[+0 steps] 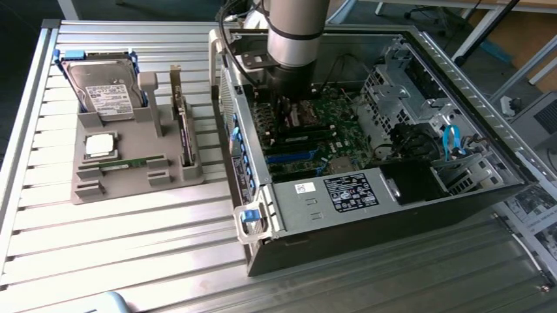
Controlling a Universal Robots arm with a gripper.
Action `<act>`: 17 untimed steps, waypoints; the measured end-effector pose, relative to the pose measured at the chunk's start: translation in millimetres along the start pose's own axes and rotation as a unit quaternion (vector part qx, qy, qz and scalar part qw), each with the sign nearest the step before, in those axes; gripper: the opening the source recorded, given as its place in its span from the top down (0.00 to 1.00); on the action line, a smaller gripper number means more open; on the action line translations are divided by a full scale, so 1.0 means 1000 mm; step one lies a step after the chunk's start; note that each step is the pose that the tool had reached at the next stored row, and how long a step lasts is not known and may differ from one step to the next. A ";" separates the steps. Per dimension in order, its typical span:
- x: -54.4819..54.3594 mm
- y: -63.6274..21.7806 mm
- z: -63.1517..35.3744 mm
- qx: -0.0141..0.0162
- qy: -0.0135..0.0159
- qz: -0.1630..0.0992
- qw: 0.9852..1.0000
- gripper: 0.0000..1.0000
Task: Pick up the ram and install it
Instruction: 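Press down the ram until it locks into place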
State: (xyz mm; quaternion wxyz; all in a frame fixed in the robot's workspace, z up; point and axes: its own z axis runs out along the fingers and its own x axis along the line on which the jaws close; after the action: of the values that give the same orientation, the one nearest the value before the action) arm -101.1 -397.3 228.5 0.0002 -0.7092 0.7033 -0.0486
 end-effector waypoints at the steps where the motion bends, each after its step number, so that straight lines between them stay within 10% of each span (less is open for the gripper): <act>1: 0.000 -0.0001 -0.0008 0.000 0.000 0.000 1.000 0.89; 17: 0.003 -0.0027 -0.0371 0.000 0.000 0.000 1.000 0.89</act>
State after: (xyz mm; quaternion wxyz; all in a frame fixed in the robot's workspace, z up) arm -101.0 -397.3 265.8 0.0005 -0.7092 0.7033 -0.0485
